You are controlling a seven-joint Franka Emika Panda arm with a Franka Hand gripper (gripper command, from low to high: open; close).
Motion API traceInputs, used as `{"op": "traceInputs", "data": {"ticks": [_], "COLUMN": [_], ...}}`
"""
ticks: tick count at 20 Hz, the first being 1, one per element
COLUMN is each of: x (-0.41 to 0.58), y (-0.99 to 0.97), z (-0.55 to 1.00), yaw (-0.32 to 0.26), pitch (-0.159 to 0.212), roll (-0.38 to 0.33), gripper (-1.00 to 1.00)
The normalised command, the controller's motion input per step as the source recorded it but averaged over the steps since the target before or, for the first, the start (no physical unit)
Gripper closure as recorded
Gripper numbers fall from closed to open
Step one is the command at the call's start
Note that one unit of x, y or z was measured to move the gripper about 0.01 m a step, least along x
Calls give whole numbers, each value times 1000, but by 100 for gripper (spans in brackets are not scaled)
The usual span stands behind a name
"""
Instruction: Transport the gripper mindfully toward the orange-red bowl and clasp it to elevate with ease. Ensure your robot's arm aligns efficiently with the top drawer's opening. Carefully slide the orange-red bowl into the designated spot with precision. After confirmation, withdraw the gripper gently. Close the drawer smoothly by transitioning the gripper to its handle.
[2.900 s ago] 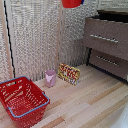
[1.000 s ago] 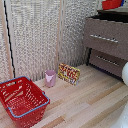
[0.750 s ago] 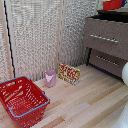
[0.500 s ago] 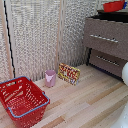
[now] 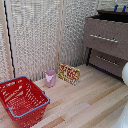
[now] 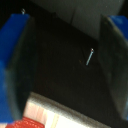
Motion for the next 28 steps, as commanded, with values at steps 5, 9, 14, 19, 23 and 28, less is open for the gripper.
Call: {"op": "traceInputs", "data": {"ticks": [5,9,14,19,23,28], "x": [0,-1,-71,-105,-59,-32], "y": [218,96,247,278,101,0], "z": [0,23,94,495,332,44], "yaw": [274,319,247,185,148,147], "pitch": [83,115,97,6,-47,-86], "roll": [-4,-15,-18,-39,-199,-321], "gripper": [-100,-100,-100,-100,-100,-100]}}
